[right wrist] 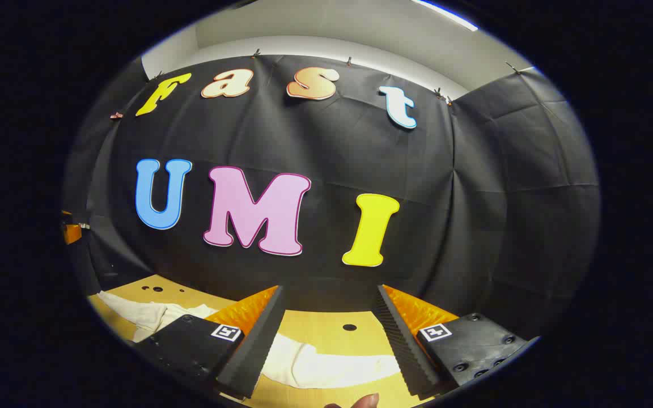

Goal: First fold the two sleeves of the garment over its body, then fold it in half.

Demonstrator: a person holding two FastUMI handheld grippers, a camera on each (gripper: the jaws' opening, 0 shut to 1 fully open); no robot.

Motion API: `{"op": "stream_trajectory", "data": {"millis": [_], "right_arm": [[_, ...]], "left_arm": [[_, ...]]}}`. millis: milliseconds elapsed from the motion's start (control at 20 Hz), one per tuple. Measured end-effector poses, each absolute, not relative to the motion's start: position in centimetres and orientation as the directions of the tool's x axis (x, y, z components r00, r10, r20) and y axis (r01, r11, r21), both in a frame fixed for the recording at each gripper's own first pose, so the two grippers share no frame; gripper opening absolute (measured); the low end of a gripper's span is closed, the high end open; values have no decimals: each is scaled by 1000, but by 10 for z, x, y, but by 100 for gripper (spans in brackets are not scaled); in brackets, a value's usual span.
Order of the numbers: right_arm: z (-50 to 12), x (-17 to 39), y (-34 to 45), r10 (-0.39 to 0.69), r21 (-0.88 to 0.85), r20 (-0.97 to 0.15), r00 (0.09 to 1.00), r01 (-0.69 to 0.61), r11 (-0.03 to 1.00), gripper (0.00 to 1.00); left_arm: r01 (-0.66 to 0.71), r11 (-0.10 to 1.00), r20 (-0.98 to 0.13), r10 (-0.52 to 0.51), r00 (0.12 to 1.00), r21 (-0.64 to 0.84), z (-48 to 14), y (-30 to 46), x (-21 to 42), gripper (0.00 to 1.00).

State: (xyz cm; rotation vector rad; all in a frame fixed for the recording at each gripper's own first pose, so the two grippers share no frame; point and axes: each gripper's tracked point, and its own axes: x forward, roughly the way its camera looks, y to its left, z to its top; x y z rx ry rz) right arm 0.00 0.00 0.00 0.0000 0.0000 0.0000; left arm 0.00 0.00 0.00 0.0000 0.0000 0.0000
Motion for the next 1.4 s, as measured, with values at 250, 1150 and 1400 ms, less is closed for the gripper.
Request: {"op": "stream_trajectory", "data": {"millis": [250, 1150, 1400], "right_arm": [[-2, -2, 9, -9, -18, -3, 1000, 9, 1000, 97], [-34, -12, -12, -75, 18, -91, 993, 77, 997, 97], [-95, 1, -66, -172, 17, -222, 960, 180, 984, 97]], "left_arm": [[23, 1000, -3, -23, 1000, -8, -7, 3, 5, 97], [96, 995, -6, -96, 995, 6, -18, -26, 6, 98], [142, 990, -25, -142, 990, 21, -19, -57, 6, 98]]}}
